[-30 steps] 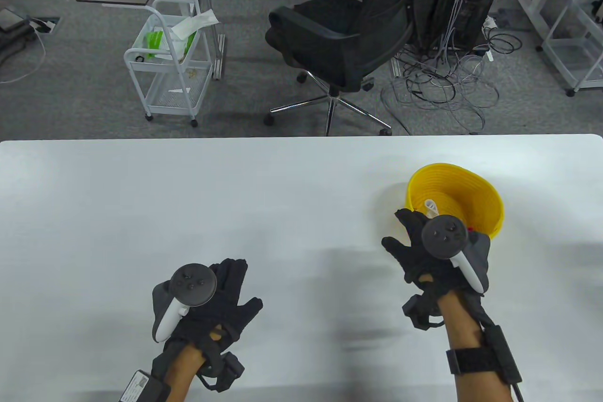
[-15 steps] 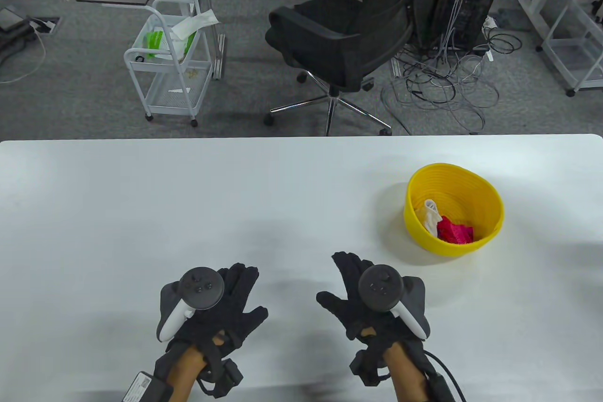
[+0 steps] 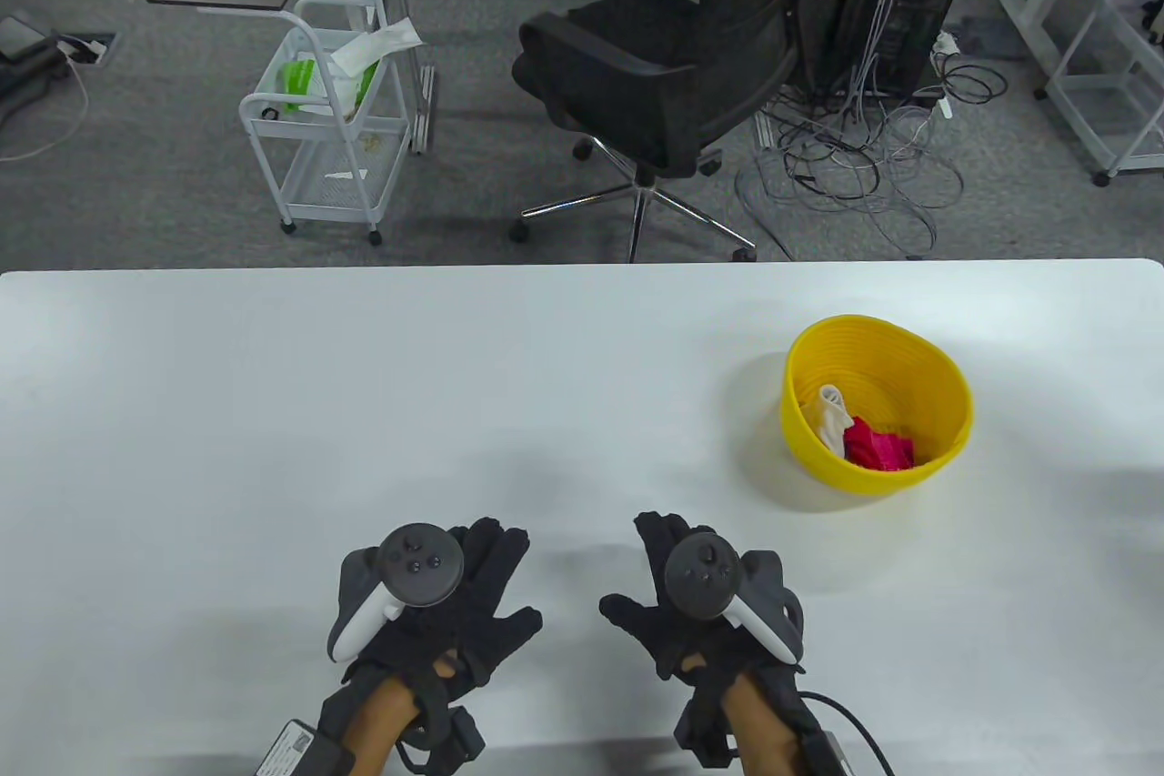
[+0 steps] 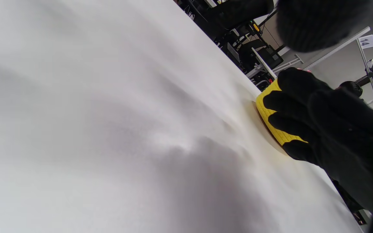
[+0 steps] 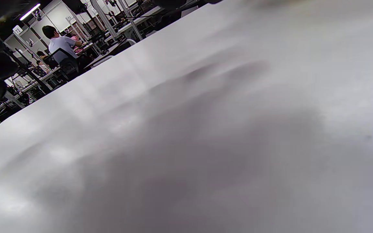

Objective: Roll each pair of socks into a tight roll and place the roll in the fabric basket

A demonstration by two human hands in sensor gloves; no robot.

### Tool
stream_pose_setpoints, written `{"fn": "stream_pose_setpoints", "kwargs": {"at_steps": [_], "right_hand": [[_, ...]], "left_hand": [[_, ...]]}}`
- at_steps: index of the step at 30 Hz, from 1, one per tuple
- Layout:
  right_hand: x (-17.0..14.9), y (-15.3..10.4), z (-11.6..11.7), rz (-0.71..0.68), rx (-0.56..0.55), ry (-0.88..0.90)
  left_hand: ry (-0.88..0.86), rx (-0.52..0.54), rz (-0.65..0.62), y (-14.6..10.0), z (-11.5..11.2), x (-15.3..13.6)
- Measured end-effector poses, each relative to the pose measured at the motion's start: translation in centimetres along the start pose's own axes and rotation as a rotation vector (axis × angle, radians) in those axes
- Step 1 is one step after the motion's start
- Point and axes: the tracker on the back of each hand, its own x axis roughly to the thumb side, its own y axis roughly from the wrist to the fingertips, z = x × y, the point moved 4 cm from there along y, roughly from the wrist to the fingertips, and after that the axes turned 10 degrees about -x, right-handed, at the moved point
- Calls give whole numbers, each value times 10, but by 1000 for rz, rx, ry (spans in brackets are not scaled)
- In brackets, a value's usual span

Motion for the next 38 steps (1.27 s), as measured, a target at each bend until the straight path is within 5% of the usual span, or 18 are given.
{"fn": "stream_pose_setpoints", "kwargs": {"at_steps": [38], "right_hand": [[8, -3, 5, -41, 77, 80]], "left_hand": [[-52, -18, 13, 4, -5, -9]]}}
